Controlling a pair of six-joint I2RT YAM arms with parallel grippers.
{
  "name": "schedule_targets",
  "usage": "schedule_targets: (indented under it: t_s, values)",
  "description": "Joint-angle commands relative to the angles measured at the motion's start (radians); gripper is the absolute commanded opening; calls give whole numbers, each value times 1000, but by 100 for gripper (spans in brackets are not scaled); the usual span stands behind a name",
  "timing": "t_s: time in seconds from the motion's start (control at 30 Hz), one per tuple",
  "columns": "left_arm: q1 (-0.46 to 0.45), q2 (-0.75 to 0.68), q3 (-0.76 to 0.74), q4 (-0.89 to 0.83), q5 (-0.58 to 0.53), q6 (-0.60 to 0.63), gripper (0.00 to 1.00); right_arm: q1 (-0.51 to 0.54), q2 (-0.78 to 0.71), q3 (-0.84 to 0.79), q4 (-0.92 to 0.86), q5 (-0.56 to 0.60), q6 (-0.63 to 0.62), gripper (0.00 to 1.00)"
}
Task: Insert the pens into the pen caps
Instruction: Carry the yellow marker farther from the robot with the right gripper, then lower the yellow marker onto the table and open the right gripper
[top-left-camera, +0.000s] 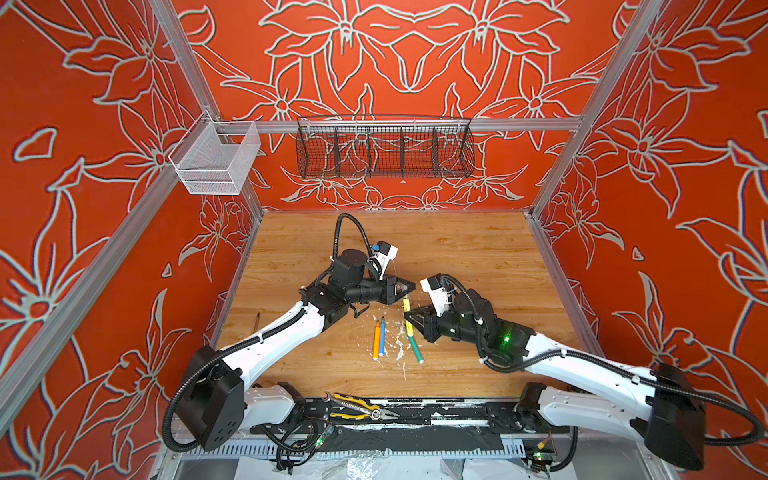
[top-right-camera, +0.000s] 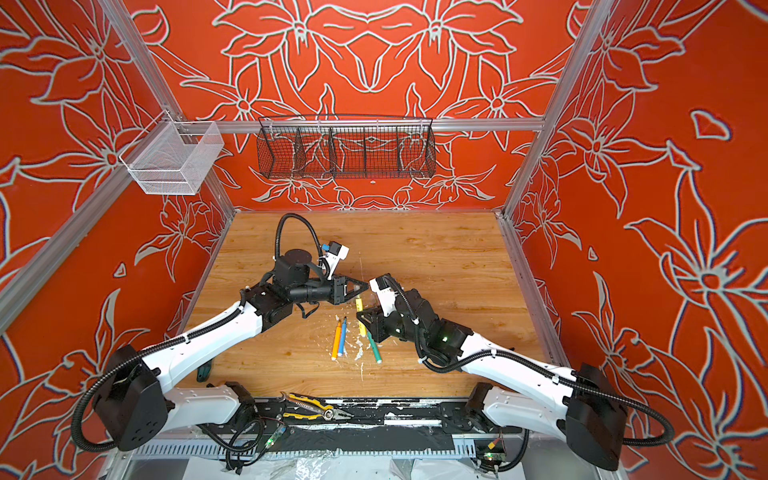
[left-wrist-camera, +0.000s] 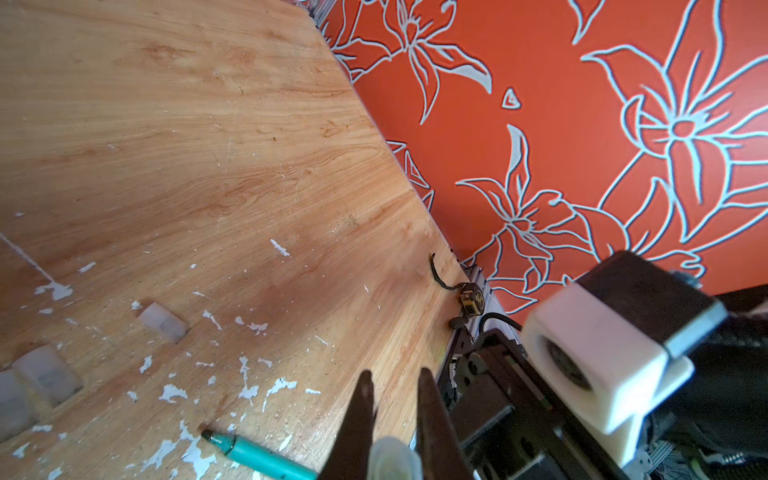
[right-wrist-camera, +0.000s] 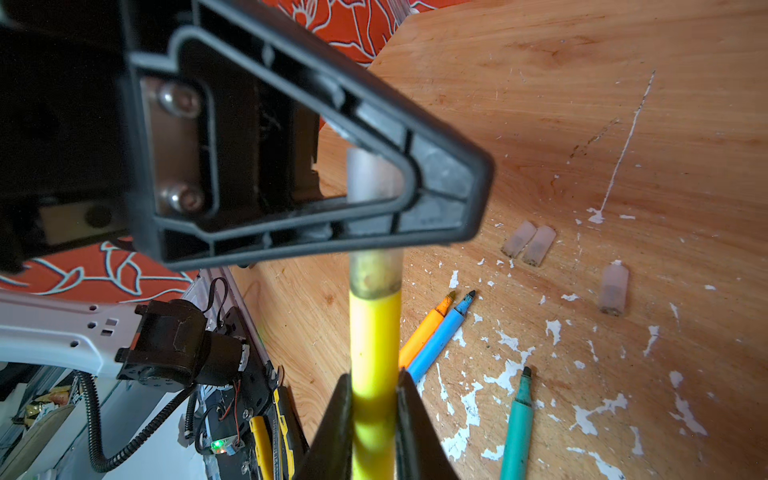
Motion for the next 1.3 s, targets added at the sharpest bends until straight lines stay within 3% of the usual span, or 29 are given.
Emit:
schedule_targets:
  t_s: [0.0,0.1,0.2,0.23,0.3,0.33,0.5,0.6,0.77,0.93,1.03,1.27]
  values:
    - [-48,5,-27,9,94,34,0,1,-52,45,67,85,3,0]
    - [-55,13,-41,38,157,23,0,-2,-75,59,50,113,-16,0]
    - [-55,4,-24,-4,142,40,0,-12,-68,91,-5,109,-32,0]
    - [-55,-1,-13,-26,121,52,19,-13,-63,102,-38,116,-37,0]
    - [-54,-12,18,-38,90,71,76,-17,-60,102,-61,129,-36,0]
    - [-51,-16,44,-49,55,91,98,-24,-63,94,-60,129,-32,0]
    - [7,-39,203,-169,-204,161,97,-75,-76,115,-173,133,-27,0]
    - [101,-67,215,-155,-161,139,97,-128,-87,144,-314,175,-12,0]
    - [187,-154,214,-247,-180,172,97,-338,-13,246,-651,256,-57,0]
    - [190,-268,196,-336,-270,221,97,-537,205,386,-768,303,-232,0]
    - [190,-356,172,-353,-299,230,97,-633,381,459,-752,269,-294,0]
    - [192,-483,161,-448,-375,288,97,-741,757,625,-755,272,-392,0]
